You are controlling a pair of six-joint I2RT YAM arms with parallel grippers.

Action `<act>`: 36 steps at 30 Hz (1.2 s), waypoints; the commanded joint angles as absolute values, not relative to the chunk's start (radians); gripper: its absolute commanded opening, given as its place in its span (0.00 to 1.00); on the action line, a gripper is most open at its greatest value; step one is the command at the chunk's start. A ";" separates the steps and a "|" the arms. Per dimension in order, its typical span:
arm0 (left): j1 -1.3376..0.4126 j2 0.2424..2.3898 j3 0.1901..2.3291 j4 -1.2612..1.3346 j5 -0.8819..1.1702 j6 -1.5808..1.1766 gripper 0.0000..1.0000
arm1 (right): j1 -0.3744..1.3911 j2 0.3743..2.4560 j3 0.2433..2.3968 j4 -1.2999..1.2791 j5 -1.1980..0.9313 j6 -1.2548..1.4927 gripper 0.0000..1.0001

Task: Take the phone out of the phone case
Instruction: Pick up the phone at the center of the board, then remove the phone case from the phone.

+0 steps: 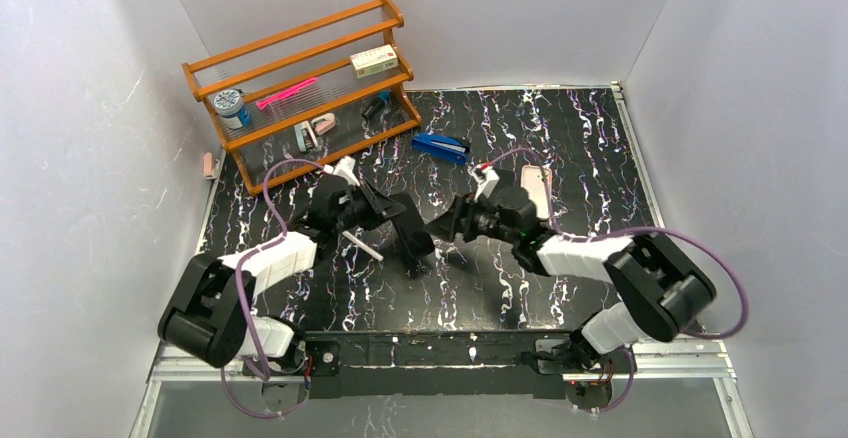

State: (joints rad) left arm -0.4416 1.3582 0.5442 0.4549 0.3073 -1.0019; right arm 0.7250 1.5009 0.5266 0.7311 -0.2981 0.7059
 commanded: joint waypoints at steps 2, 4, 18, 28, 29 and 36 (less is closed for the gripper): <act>-0.392 1.226 0.544 0.525 0.405 -0.929 0.00 | 0.643 1.351 0.485 0.755 -0.496 0.565 0.79; -0.383 1.194 0.543 0.537 0.432 -0.911 0.00 | 0.638 1.313 0.483 0.715 -0.518 0.503 0.79; -0.380 1.076 0.599 0.638 0.681 -0.859 0.00 | 0.634 1.283 0.599 0.548 -0.830 0.210 0.68; -0.381 1.035 0.616 0.674 0.735 -0.911 0.00 | 0.647 1.311 0.669 0.533 -0.982 0.131 0.55; -0.381 1.032 0.617 0.676 0.737 -0.914 0.00 | 0.649 1.313 0.673 0.531 -0.990 0.125 0.55; -0.380 1.024 0.624 0.683 0.755 -0.946 0.00 | 0.658 1.331 0.700 0.517 -1.047 0.083 0.44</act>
